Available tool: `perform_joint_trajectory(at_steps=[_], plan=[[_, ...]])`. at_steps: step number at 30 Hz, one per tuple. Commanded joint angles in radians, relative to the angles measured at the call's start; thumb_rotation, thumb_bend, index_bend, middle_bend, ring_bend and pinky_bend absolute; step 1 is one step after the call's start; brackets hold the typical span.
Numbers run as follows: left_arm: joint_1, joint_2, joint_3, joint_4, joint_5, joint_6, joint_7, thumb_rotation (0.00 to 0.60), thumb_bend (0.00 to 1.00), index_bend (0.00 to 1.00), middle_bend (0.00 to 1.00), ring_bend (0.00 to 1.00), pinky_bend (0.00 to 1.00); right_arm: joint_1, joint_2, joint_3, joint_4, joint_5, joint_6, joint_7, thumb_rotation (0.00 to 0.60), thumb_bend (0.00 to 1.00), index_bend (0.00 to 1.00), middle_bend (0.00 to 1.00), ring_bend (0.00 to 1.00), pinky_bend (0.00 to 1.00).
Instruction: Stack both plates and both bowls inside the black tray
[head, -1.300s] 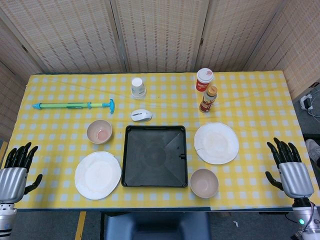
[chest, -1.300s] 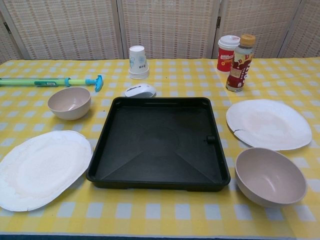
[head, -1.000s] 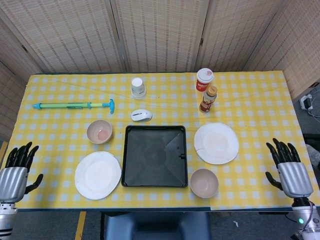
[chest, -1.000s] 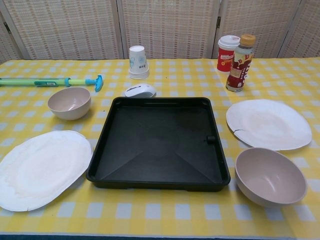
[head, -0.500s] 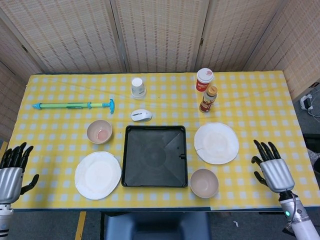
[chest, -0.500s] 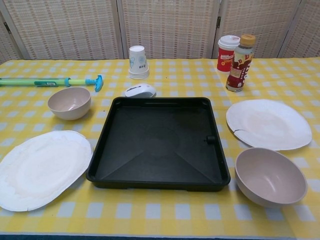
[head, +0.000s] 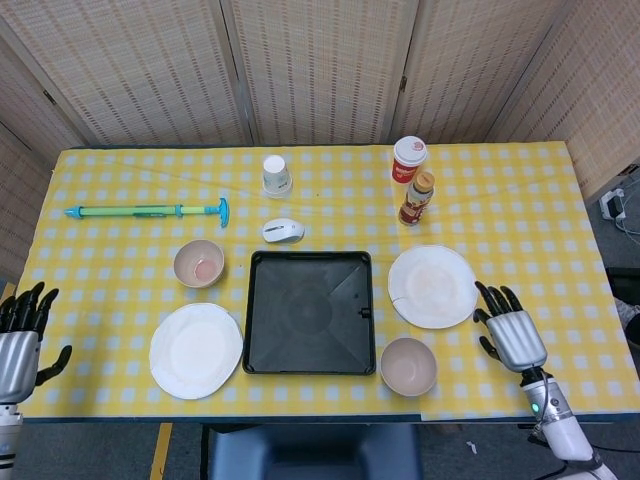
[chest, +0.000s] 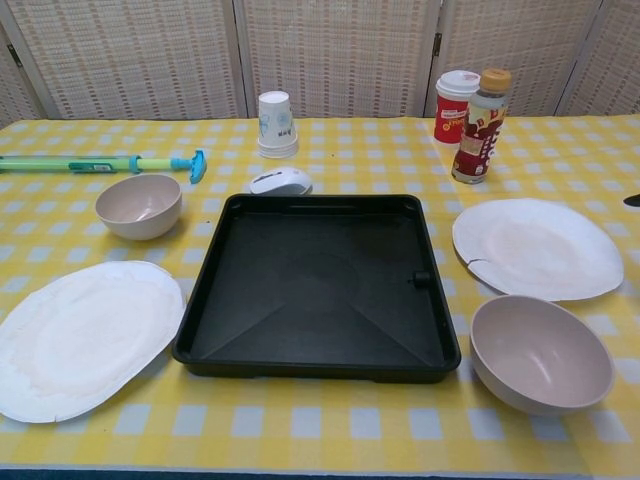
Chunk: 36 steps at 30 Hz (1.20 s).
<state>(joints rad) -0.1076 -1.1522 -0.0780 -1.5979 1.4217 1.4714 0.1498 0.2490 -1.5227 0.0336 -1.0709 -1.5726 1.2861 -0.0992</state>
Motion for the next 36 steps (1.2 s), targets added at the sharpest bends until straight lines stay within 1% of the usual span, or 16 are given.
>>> perform_joint_trajectory(at_steps=[1,3,13,22,31,34,36], plan=[[-0.009,0.011,0.013,-0.006,0.003,-0.032,-0.016,0.600,0.36,0.01,0.00,0.00,0.00,0.018,-0.041,0.010,0.058,0.015,-0.017,0.005,0.600,0.34,0.47,0.10,0.15,0.20],[-0.012,0.011,0.012,-0.005,0.000,-0.038,-0.013,0.600,0.36,0.01,0.00,0.00,0.00,0.027,-0.056,0.008,0.079,0.016,-0.031,0.015,0.600,0.34,0.47,0.11,0.15,0.22],[-0.016,0.013,0.010,-0.005,-0.008,-0.045,-0.016,0.600,0.36,0.02,0.00,0.00,0.00,0.065,-0.139,0.003,0.193,0.011,-0.052,0.082,0.600,0.34,0.49,0.12,0.16,0.22],[-0.013,0.015,0.011,-0.003,0.002,-0.031,-0.025,0.600,0.36,0.01,0.00,0.00,0.00,0.092,-0.186,-0.001,0.272,0.004,-0.053,0.126,0.600,0.34,0.53,0.14,0.19,0.22],[-0.008,0.003,0.008,0.002,0.004,-0.009,-0.001,0.600,0.36,0.00,0.00,0.00,0.00,0.126,-0.228,0.001,0.338,0.002,-0.068,0.157,0.600,0.34,0.57,0.16,0.20,0.23],[-0.007,-0.002,0.007,0.006,0.009,-0.002,0.001,0.600,0.36,0.00,0.00,0.00,0.00,0.137,-0.241,0.001,0.360,0.001,-0.067,0.169,0.600,0.38,0.59,0.17,0.20,0.24],[-0.007,-0.002,0.008,0.008,0.012,-0.002,-0.001,0.600,0.36,0.00,0.00,0.00,0.00,0.142,-0.247,0.000,0.373,-0.003,-0.061,0.174,0.600,0.44,0.62,0.18,0.21,0.25]])
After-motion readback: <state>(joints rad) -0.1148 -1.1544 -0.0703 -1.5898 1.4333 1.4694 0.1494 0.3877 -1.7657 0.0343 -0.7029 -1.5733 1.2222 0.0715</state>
